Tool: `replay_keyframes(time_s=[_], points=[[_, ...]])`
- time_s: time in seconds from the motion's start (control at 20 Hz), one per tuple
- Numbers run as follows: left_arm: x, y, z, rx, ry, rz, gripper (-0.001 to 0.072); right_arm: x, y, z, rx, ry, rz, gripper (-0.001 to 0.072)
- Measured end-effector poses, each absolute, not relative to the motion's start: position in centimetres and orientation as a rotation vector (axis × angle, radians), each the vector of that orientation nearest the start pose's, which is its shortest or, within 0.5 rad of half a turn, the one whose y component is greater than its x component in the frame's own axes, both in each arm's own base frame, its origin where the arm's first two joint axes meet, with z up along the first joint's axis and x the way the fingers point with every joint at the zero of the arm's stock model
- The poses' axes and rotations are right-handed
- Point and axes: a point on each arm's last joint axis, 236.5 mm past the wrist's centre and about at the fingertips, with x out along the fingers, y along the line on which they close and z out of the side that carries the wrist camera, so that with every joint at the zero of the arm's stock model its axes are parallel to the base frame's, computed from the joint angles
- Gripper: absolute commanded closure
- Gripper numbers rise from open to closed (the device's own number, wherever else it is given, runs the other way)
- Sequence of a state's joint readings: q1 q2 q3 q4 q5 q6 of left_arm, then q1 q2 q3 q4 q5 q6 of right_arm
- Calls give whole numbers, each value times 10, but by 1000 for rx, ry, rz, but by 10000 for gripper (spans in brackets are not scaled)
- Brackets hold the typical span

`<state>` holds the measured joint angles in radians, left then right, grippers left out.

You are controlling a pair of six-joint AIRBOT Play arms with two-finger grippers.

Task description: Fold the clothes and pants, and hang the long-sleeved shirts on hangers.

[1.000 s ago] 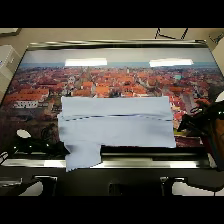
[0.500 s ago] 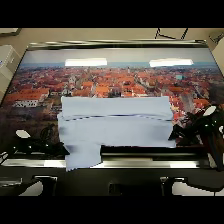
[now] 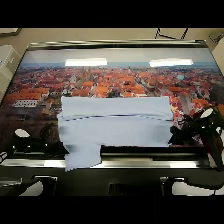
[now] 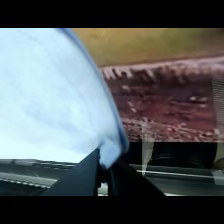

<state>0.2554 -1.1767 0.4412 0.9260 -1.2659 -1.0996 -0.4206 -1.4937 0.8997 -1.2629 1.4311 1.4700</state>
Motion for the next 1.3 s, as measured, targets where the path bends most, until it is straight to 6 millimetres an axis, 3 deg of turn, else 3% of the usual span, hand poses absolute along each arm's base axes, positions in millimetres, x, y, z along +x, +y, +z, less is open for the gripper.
replay_keyframes(time_s=[0.1,0.25,0.45,0.65,0.75,0.9,1.1,1.15,1.2,1.25,1.3], points=[[188,-92,-94,-611,1648,-460,685,238,-27,-100,666,1875,13,660],[225,-84,-63,-559,1544,-463,686,263,-33,-78,645,1802,31,661],[294,-63,-23,-502,1373,-391,685,323,-43,-42,625,1625,6,660],[366,-52,1,-480,1264,-359,685,387,-43,-32,591,1482,-22,660],[401,-52,2,-486,1246,-354,685,414,-43,-37,592,1446,-35,659],[442,-57,-12,-511,1256,-345,685,445,-41,-49,616,1405,-40,658],[468,-62,-45,-552,1311,-326,671,468,-38,-67,666,1372,-46,651],[470,-63,-52,-569,1326,-316,573,470,-36,-71,678,1374,-47,533],[471,-63,-58,-578,1337,-310,431,472,-36,-73,686,1372,-49,372],[471,-63,-60,-589,1348,-306,304,473,-37,-73,690,1370,-53,257],[471,-62,-59,-592,1359,-314,280,474,-37,-71,692,1372,-52,221]])
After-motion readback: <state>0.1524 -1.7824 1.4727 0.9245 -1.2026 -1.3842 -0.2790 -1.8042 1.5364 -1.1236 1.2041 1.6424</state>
